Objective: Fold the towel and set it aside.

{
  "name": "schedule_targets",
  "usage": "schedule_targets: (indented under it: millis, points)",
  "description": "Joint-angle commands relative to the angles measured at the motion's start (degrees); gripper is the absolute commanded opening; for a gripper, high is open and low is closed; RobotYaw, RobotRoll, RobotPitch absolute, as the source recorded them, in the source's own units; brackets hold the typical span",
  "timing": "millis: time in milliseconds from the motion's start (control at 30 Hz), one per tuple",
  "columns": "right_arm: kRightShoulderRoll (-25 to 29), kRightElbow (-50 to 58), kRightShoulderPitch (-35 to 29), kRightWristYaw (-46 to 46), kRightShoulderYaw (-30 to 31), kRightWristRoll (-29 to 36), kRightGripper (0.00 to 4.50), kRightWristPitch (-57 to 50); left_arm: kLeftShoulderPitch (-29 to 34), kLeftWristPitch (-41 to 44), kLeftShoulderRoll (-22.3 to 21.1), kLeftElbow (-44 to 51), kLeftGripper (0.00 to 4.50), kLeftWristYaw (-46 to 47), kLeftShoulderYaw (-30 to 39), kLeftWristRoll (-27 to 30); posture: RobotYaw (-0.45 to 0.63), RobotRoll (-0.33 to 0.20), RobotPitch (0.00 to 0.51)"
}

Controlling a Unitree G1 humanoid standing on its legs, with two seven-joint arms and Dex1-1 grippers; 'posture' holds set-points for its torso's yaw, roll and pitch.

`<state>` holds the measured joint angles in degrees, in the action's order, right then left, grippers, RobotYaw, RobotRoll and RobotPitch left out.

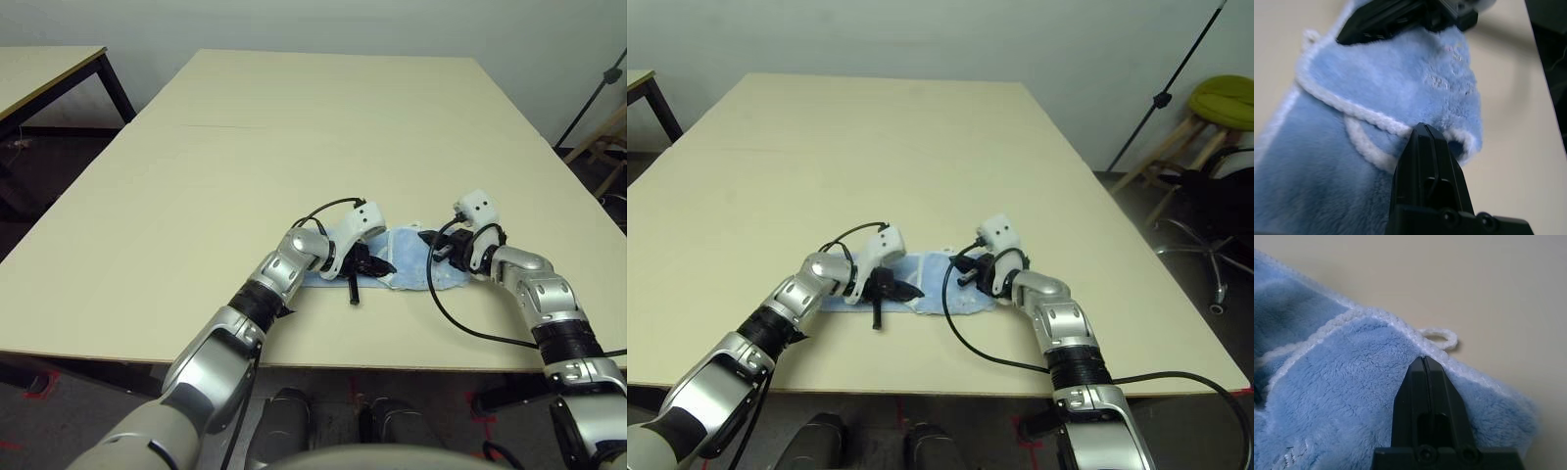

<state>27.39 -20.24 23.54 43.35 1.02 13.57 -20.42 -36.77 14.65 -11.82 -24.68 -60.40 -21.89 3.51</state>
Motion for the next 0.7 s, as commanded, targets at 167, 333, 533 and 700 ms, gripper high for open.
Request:
schedule_targets:
  millis: [167,333,533,700]
  points:
    - [2.4,5.4,0.5,3.7,-2.4,1.8,0.95,2.0,7.3,20.7,-4.6,22.3,0.61,4.3,10.1,10.8,0.1,0.0,0.076]
    - [4.4,9.7,-1.4,11.9,-3.8,6.1,2.75,5.2,12.2,34.4,-8.8,35.9,2.3,10.4,18.2,17.6,0.11,0.0,0.078]
    - [10.6,12.4,-1.1,21.7,-4.5,11.1,4.5,1.3,13.3,54.3,-12.4,48.3,4.46,21.0,28.0,23.2,0.12,0.0,0.083]
    - [13.2,12.2,0.5,26.5,-5.0,13.4,4.5,-0.2,15.9,67.1,-11.3,49.9,4.48,28.0,37.5,25.1,0.13,0.0,0.086]
